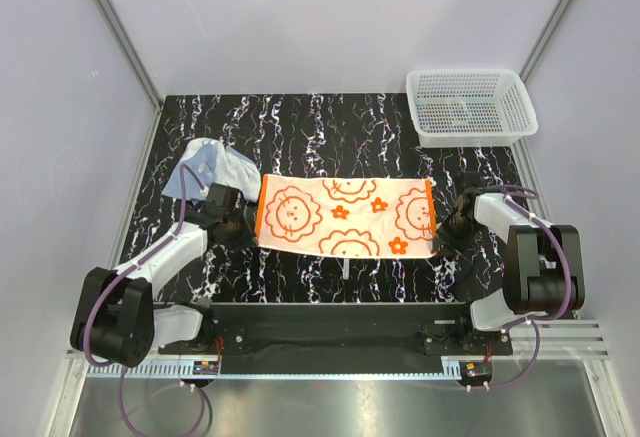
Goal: Roll the towels
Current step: Fold the towel
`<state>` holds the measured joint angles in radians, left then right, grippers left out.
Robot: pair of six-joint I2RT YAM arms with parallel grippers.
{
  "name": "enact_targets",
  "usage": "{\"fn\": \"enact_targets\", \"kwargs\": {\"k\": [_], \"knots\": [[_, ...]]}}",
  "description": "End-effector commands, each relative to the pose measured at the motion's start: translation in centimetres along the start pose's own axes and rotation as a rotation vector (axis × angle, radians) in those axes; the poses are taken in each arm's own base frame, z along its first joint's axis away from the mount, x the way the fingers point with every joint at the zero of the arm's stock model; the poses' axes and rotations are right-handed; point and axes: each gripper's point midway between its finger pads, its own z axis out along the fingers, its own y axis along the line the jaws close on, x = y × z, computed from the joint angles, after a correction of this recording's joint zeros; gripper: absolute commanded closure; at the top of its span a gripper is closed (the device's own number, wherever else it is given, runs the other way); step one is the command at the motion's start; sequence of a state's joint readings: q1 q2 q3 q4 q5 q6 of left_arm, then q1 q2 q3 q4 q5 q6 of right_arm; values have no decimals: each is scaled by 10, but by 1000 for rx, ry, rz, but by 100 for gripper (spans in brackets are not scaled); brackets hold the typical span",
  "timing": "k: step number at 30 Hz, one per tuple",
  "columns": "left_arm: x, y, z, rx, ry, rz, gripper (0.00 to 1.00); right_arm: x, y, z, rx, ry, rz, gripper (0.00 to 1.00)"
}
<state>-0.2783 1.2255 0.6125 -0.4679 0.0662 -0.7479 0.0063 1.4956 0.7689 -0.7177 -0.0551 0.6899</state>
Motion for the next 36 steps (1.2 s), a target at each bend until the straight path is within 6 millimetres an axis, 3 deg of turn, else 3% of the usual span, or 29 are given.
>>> {"fn": "enact_targets", "kwargs": {"k": [1,5,9,14,27,32,36], "knots": [[-7,-8,-1,52,-26,16,100,-7,2,3,18,-14,13,83],[-7,-9,-1,56,-26,14,100,-6,6,3,-7,-3,-1,100],[-6,-12,-7,74,-26,18,100,-7,13,-14,-55,-21,-14,100],[-7,-5,-23,50,-56,4,100,-6,15,-55,-117,-91,-23,100],[1,-4,-66,85,-95,-47,100,26,13,-102,-266,-103,-2,100],[-18,-13,-77,74,-132,-14,100,12,27,-111,-295,-132,-18,100],[-41,-24,-69,19,-114,55,100,-11,48,-116,-314,-152,-57,100]]}}
